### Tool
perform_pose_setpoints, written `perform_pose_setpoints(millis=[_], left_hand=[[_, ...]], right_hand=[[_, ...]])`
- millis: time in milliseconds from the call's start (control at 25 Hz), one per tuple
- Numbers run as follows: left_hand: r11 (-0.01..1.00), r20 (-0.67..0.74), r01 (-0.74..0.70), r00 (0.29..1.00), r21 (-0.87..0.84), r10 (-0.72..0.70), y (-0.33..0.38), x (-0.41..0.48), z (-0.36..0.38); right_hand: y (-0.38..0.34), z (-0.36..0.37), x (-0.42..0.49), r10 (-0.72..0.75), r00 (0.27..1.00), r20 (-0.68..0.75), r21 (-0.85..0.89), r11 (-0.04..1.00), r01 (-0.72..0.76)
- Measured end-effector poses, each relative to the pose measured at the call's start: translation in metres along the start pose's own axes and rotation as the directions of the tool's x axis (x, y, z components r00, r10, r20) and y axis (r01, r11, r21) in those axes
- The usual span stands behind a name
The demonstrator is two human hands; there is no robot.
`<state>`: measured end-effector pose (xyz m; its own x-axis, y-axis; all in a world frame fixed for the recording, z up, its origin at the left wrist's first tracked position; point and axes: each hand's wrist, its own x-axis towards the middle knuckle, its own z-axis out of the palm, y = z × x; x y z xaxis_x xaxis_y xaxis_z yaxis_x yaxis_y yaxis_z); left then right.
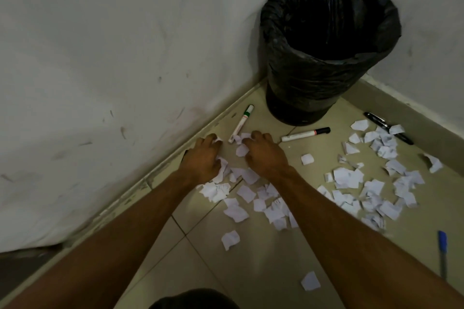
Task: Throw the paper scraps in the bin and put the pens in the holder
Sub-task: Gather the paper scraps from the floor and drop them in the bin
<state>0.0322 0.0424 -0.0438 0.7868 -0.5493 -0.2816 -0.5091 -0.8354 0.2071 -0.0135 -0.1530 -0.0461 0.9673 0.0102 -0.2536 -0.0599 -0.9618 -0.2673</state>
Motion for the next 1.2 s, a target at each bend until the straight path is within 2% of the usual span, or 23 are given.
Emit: perform_pose_setpoints(millis=[80, 240, 360, 440, 560, 640, 680, 760, 840, 880, 960, 1080, 1200], left_hand=[[0.999, -0.019, -0.024, 1.0, -0.021, 0.024, 0.002, -0.013, 0.006], [0.973, 0.016, -0.094, 0.995, -0.211, 0.099, 0.011, -0.054, 0.016], [0.985, -0.082, 0.07, 0.993, -0.155, -0.083, 0.012, -0.067, 0.018], [0.973, -0.025, 0.122, 0.991, -0.197, -0.129, 0.019, -0.07, 0.018], [0.928, 0.029, -0.041, 0.998, -0.37, 0.055, 0.037, -0.076, 0.022], [0.911, 0.013, -0.036, 0.999, -0.411, 0.045, 0.043, -0.082, 0.016], [0.925, 0.03, 0.018, 1.0, -0.38, -0.007, 0.045, -0.086, 0.013], [0.963, 0.151, 0.127, 0.984, -0.24, -0.092, 0.048, -0.095, 0.012], [0.986, 0.285, 0.115, 0.955, -0.119, -0.077, 0.057, -0.104, 0.02], [0.99, 0.31, 0.075, 0.95, -0.119, -0.035, 0.062, -0.106, 0.026], [0.971, 0.248, -0.038, 0.964, -0.235, 0.098, 0.071, -0.1, 0.04], [0.893, 0.097, -0.15, 0.973, -0.424, 0.209, 0.081, -0.083, 0.043], [0.897, 0.013, -0.192, 0.977, -0.399, 0.215, 0.081, -0.073, 0.031]], right_hand=[[0.005, 0.003, -0.018, -0.027, 0.999, 0.038, -0.016, 0.999, 0.028], [0.016, -0.006, -0.049, -0.144, 0.982, 0.125, 0.05, 0.989, 0.139], [0.02, -0.016, -0.04, -0.06, 0.997, 0.038, 0.056, 0.997, 0.058], [0.017, -0.012, -0.039, -0.026, 0.993, 0.117, 0.064, 0.998, 0.019], [0.016, -0.002, -0.058, -0.143, 0.959, 0.246, 0.1, 0.988, 0.121], [0.026, -0.016, -0.072, -0.177, 0.954, 0.242, 0.122, 0.981, 0.151], [0.035, -0.027, -0.078, -0.146, 0.966, 0.214, 0.09, 0.988, 0.129], [0.057, -0.049, -0.093, -0.002, 0.975, 0.221, 0.011, 1.0, 0.0], [0.076, -0.059, -0.112, 0.127, 0.923, 0.364, -0.068, 0.992, -0.11], [0.081, -0.055, -0.122, 0.159, 0.887, 0.433, -0.11, 0.986, -0.123], [0.082, -0.036, -0.138, 0.168, 0.865, 0.474, -0.132, 0.984, -0.12], [0.075, -0.01, -0.141, 0.055, 0.936, 0.349, 0.022, 0.997, -0.067], [0.076, -0.018, -0.136, 0.034, 0.972, 0.232, 0.152, 0.986, -0.071]])
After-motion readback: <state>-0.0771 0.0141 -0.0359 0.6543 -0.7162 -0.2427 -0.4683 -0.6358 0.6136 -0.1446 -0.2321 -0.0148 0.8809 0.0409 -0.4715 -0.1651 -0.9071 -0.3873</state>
